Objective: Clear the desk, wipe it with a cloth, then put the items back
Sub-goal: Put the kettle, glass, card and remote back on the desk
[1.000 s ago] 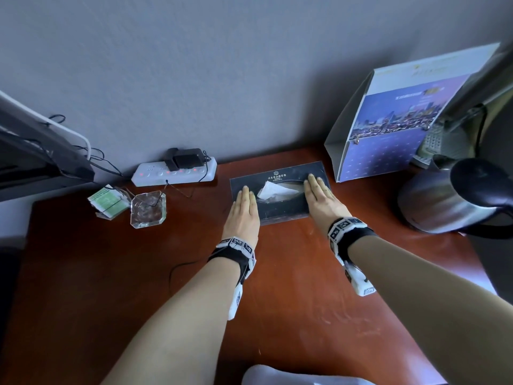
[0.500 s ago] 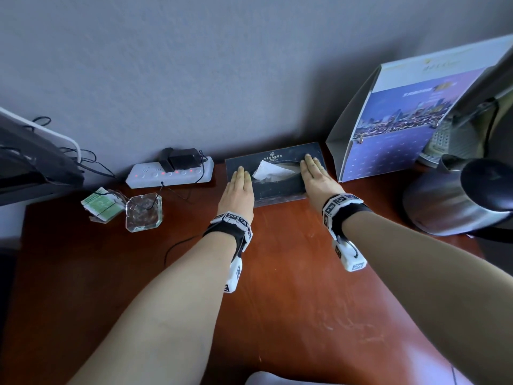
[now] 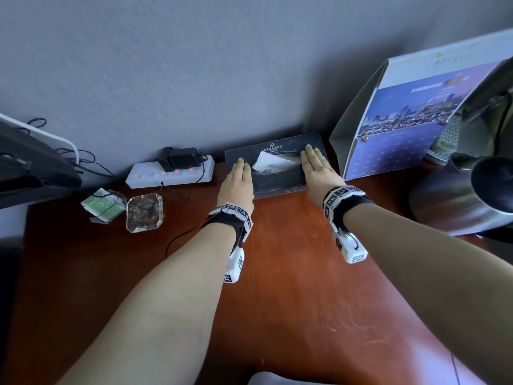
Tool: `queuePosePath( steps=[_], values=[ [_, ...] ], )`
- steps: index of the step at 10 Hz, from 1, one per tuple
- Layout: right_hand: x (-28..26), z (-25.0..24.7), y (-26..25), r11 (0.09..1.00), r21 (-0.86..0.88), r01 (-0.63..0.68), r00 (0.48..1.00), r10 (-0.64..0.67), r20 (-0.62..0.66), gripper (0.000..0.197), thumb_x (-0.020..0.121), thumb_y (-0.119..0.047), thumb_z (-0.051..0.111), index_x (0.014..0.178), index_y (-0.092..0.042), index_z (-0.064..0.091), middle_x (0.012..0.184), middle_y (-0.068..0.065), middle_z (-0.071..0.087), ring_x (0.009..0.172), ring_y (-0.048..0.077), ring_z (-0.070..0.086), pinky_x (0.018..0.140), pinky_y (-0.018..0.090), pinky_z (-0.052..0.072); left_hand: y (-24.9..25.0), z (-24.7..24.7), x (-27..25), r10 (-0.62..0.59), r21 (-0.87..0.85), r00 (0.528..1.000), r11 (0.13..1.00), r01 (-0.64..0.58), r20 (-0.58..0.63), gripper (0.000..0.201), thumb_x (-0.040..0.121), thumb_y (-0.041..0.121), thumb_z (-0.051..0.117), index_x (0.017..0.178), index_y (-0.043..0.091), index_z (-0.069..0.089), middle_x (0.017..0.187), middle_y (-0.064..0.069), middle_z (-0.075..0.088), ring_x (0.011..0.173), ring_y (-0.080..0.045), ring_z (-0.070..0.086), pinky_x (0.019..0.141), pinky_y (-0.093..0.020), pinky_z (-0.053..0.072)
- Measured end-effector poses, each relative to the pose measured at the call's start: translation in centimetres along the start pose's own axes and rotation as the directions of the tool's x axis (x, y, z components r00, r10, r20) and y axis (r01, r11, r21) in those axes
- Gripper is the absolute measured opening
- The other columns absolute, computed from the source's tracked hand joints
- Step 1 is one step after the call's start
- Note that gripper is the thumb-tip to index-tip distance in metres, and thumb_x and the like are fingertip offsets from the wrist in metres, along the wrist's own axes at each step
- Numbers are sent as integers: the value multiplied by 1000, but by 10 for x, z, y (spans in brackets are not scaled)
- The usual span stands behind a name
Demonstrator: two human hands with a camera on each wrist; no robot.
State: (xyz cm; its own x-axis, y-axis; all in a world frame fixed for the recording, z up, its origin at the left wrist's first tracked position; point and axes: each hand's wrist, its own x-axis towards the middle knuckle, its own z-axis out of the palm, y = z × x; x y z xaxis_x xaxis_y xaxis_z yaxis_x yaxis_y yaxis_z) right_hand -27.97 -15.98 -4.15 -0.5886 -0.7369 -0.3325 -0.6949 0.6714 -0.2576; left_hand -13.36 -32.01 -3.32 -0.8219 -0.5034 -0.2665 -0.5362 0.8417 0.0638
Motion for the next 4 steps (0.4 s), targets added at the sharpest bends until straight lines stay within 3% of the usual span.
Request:
queuePosePath(
  steps=[1, 2, 3, 4],
  values=[
    [-1, -8, -6, 1000, -6, -20, 999, 20, 36, 83, 89, 6, 41, 156, -8, -4, 164, 7, -14, 151, 24, -10, 123, 33, 0, -1, -9, -2, -5, 7, 999, 1000, 5, 49, 90, 86, 12, 73, 155, 6, 16, 165, -9, 9, 149, -24, 20, 117, -32, 30],
    [-6, -24, -12, 999, 0, -45, 997, 45, 59, 72, 89, -2, 46, 155, -6, 16, 164, 11, 7, 150, 29, 10, 122, 38, 17, 1, -28, -6, -41, -13, 989, 999, 44, 142, 82, 86, 9, 69, 154, 8, 23, 164, -4, 12, 144, -24, 29, 111, -37, 40],
    [-22, -51, -22, 997, -41, -65, 997, 66, 41, 40, 86, -9, 50, 125, -11, 55, 129, 13, 53, 113, 35, 55, 85, 39, 49, 6, -52, -19, -70, 32, 962, 997, 64, 264, 50, 88, 13, 63, 136, 8, 50, 148, -10, 42, 123, -32, 54, 99, -44, 50],
    [-35, -87, -42, 994, -106, -33, 999, 35, 16, 24, 87, -11, 49, 106, -13, 64, 102, 11, 60, 80, 33, 58, 69, 33, 47, 15, -82, -30, -66, 65, 949, 997, 48, 308, 20, 86, 12, 59, 103, 6, 67, 105, -15, 67, 94, -37, 66, 85, -48, 56]
  ],
)
